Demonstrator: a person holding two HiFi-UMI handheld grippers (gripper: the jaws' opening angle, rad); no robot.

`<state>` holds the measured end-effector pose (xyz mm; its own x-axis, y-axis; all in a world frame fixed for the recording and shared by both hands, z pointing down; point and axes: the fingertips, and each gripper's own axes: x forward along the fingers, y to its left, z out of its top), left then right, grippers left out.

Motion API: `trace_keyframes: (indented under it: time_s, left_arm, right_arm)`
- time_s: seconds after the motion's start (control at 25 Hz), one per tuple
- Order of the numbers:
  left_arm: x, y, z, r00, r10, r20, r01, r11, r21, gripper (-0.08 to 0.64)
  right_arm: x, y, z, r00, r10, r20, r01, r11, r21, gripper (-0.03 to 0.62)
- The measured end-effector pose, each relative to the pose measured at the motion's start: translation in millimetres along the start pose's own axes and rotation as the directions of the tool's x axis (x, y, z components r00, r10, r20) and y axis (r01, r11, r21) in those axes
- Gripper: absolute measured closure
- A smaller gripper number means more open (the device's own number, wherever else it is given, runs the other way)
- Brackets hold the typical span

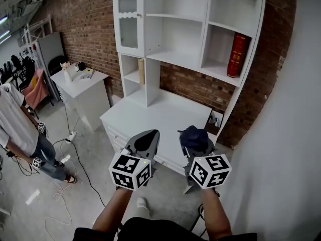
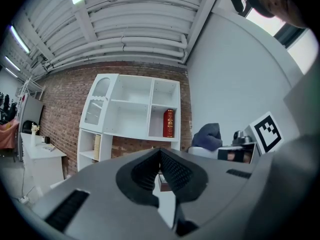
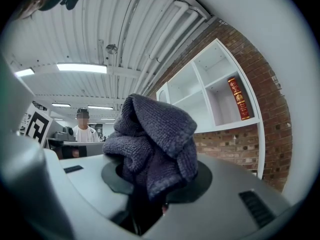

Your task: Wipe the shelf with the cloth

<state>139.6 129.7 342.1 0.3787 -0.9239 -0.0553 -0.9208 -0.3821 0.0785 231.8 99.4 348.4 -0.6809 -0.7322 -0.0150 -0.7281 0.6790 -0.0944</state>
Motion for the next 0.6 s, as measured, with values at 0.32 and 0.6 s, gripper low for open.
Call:
trace_keyframes:
  time_s: [0.32, 0.6]
  left_arm:
    - [17, 26, -4, 1.0, 0.014, 0.007, -0.014, 1.0, -0.014, 0.545]
    - [46, 59, -4, 1.0, 0.015, -0.01, -0.015, 1.0, -0.011, 0.545]
  right_arm:
    - [29, -2, -6, 1.0, 0.017, -0.006, -0.017, 1.0, -0.015, 0.449]
    - [74, -11, -4, 1.0, 0.029, -0.002, -0.029, 1.0, 0.006, 0.449]
